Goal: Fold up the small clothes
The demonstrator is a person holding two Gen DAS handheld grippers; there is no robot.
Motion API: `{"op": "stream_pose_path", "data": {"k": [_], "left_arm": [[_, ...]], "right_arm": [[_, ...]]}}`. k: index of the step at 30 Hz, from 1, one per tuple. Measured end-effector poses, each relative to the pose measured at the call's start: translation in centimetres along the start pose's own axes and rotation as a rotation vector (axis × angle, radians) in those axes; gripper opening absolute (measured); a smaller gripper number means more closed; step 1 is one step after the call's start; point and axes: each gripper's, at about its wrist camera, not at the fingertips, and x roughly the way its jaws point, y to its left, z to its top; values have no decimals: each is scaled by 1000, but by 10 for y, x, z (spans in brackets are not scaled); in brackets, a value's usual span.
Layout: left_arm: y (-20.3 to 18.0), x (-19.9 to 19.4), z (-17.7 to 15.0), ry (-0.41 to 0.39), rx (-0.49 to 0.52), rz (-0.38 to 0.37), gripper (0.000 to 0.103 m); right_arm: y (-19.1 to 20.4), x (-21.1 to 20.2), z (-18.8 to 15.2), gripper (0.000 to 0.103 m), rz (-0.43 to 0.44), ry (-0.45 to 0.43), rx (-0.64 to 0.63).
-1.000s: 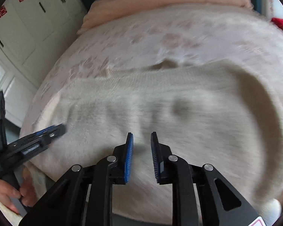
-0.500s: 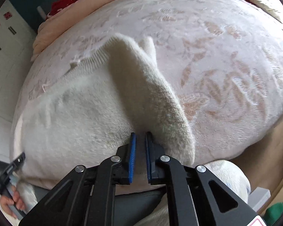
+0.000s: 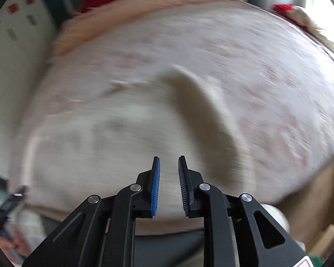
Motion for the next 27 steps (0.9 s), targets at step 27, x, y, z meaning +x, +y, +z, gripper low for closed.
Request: {"op": "stream_pose_path", "data": {"k": [27], "left_arm": [[58, 37, 4, 25, -517, -140, 48]], "right_arm": [[109, 143, 11, 11, 80, 174, -196]]}}
